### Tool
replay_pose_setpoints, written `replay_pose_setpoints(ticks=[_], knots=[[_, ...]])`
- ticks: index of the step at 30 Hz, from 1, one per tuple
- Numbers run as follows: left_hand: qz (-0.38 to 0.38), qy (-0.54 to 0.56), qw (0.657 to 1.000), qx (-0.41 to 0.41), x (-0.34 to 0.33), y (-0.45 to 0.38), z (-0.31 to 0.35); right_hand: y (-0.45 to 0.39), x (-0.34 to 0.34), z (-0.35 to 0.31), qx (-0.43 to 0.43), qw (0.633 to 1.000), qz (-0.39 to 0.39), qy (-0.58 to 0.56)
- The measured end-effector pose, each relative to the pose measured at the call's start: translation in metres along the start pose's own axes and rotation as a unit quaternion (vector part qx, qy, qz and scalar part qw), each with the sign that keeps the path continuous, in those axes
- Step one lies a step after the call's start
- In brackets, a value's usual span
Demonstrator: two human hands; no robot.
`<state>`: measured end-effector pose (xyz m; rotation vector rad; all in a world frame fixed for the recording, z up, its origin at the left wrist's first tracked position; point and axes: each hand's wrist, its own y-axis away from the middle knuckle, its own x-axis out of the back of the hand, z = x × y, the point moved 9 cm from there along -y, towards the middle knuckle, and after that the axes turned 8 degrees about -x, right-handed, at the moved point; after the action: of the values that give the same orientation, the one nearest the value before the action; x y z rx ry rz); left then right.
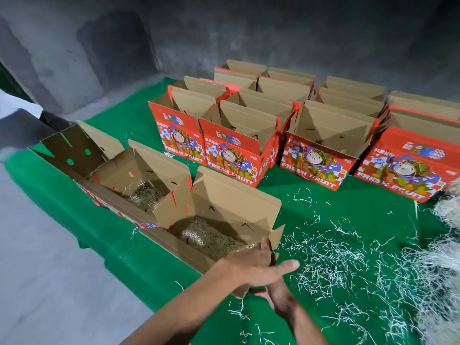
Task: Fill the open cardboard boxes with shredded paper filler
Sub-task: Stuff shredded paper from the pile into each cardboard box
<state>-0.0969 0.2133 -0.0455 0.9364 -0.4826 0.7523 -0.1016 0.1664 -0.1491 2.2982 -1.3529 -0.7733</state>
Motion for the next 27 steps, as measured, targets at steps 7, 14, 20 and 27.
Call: replay_pose_setpoints(ticks=[7, 14, 20, 27], knots=[[0.064, 0.009, 0.998, -0.027, 0.026, 0.000, -0.019, -0.001, -0.033, -0.014, 0.007, 0.998, -0.008, 0.055], [0.175, -0.024, 0.984, -0.018, 0.066, 0.008, -0.047, -0.024, -0.069, -0.025, -0.021, 0.997, 0.035, 0.059], [0.237, -0.038, 0.971, -0.005, 0.103, 0.024, -0.073, -0.048, -0.103, -0.036, -0.030, 0.997, 0.056, 0.051], [0.290, -0.020, 0.957, -0.019, 0.128, 0.031, -0.104, -0.079, -0.132, -0.039, -0.028, 0.997, 0.051, 0.041]])
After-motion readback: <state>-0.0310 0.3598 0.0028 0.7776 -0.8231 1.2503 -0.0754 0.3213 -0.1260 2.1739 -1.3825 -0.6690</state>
